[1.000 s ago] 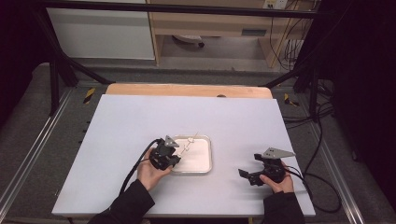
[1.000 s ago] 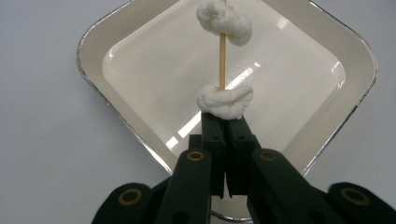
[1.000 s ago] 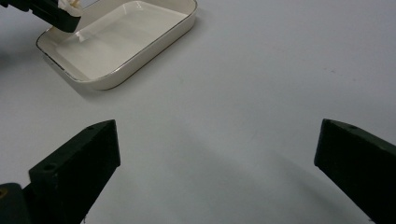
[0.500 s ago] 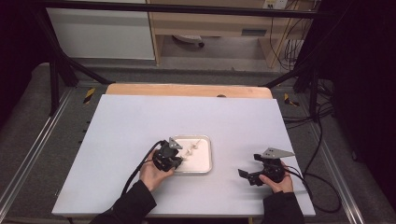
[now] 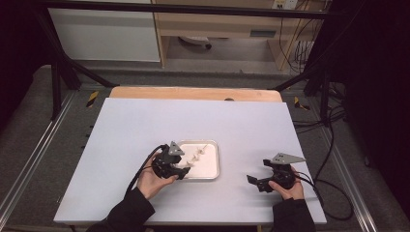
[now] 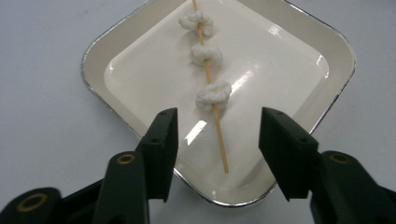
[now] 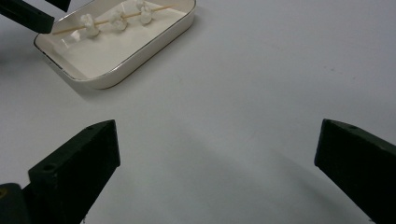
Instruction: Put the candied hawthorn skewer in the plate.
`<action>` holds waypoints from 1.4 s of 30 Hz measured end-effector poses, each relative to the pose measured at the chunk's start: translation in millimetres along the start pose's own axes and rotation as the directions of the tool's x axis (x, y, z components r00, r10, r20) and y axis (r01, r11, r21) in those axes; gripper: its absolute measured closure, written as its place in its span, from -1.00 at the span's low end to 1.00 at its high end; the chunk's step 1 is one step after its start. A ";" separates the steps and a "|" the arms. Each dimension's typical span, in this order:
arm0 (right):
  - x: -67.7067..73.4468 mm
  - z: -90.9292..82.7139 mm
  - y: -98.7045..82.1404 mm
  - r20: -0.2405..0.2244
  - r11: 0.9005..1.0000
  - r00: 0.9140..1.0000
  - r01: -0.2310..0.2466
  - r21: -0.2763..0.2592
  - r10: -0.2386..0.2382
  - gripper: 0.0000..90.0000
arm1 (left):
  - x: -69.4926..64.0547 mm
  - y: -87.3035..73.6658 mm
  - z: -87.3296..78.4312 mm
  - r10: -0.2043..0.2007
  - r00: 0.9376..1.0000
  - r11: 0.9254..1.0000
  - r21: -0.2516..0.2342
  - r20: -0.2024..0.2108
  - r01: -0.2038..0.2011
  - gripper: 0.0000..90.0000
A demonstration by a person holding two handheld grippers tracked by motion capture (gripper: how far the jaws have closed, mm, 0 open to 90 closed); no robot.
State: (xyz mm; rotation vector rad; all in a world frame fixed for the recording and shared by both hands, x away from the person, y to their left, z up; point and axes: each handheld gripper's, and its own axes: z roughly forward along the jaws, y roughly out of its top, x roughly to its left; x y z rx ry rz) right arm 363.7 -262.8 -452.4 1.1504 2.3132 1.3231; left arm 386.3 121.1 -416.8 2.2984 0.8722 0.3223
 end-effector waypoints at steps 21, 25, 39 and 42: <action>-0.5 -0.1 -0.4 0.011 1.000 1.000 -0.006 0.008 0.006 -0.99 | 46.9 -58.8 -46.7 -0.063 0.998 0.995 -0.075 -0.021 0.061 -0.74; -0.2 0.5 -0.7 0.012 1.000 1.000 -0.007 0.015 0.006 -0.99 | 54.1 -75.3 -52.4 -0.103 0.994 0.990 -0.100 -0.028 0.100 -0.76; 0.3 2.0 -1.8 0.006 1.000 1.000 0.001 0.025 -0.001 -0.99 | 66.5 -112.5 -58.0 -0.155 0.986 0.982 -0.118 -0.061 0.148 -0.83; 0.8 2.6 -2.2 0.002 1.000 1.000 0.003 0.028 -0.003 -0.99 | 67.6 -113.9 -58.3 -0.161 0.985 0.981 -0.119 -0.053 0.154 -0.83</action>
